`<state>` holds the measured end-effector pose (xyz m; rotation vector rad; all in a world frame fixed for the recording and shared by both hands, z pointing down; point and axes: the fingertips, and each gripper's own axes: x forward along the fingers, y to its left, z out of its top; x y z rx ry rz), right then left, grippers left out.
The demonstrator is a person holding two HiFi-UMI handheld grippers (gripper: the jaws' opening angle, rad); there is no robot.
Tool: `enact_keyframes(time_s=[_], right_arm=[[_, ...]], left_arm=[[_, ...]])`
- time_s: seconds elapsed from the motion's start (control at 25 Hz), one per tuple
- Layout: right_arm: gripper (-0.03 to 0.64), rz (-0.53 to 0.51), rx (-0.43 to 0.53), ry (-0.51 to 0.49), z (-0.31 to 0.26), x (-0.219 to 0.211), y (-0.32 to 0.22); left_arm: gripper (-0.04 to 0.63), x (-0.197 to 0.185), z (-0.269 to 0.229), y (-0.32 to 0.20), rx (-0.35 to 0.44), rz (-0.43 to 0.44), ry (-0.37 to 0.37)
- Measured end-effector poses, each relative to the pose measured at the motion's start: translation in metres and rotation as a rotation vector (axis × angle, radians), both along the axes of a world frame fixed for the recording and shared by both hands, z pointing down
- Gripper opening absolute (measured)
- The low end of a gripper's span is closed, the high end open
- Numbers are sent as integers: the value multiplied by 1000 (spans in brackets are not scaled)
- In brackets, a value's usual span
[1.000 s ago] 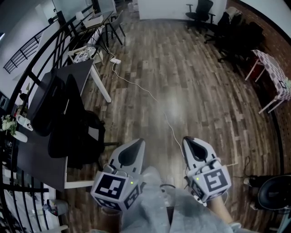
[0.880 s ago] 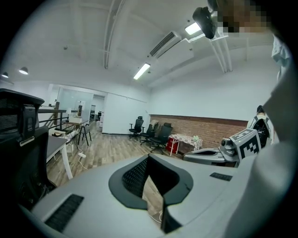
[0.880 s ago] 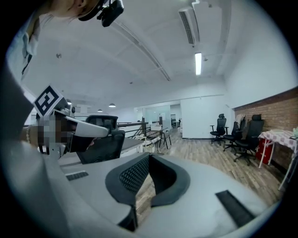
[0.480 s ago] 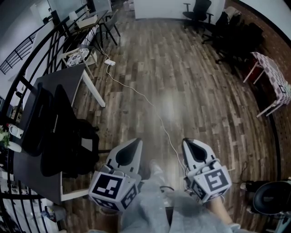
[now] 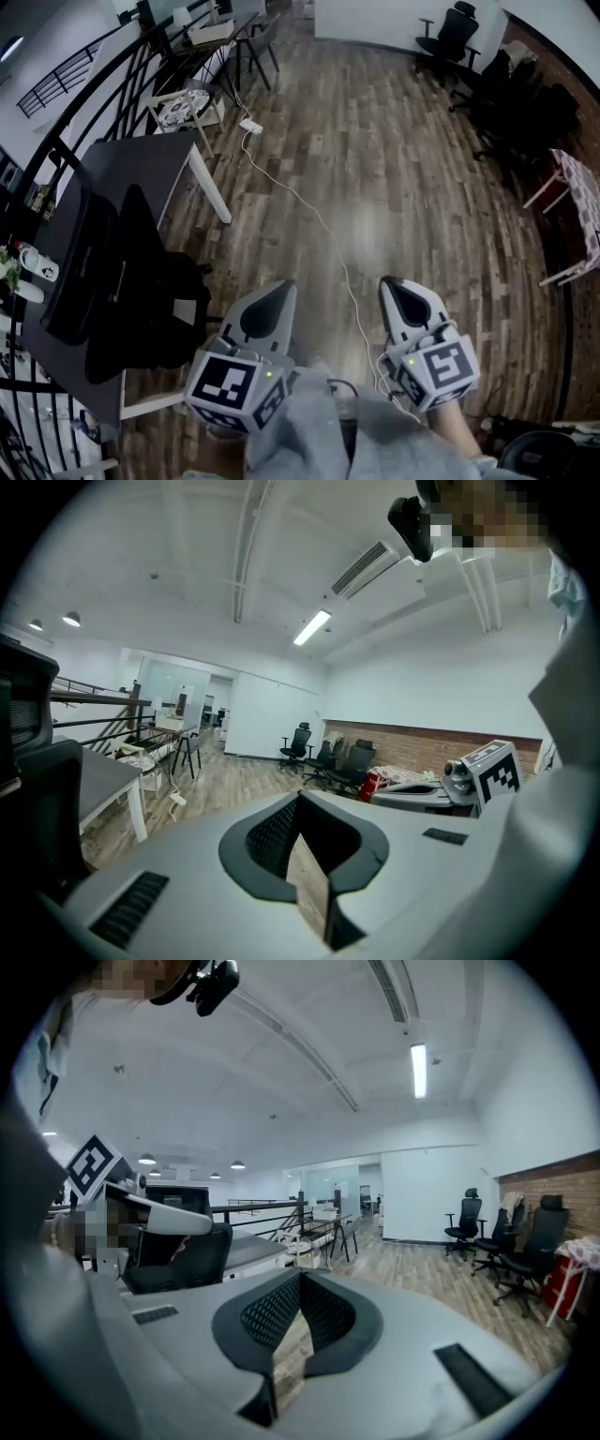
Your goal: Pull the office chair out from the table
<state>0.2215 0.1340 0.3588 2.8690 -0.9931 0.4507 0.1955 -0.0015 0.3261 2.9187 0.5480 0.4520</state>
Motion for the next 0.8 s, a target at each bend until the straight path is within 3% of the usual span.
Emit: enact_keyframes(time_s=[0.36,0.8], right_arm=[[3,-208,-15,42,-2,68,-71],[5,-563,-13,62,-3,61,-188]], left_arm=[[12,43,-1,-62,-16,-188,5],[12,-15,-12,-159,-2,-548,42]])
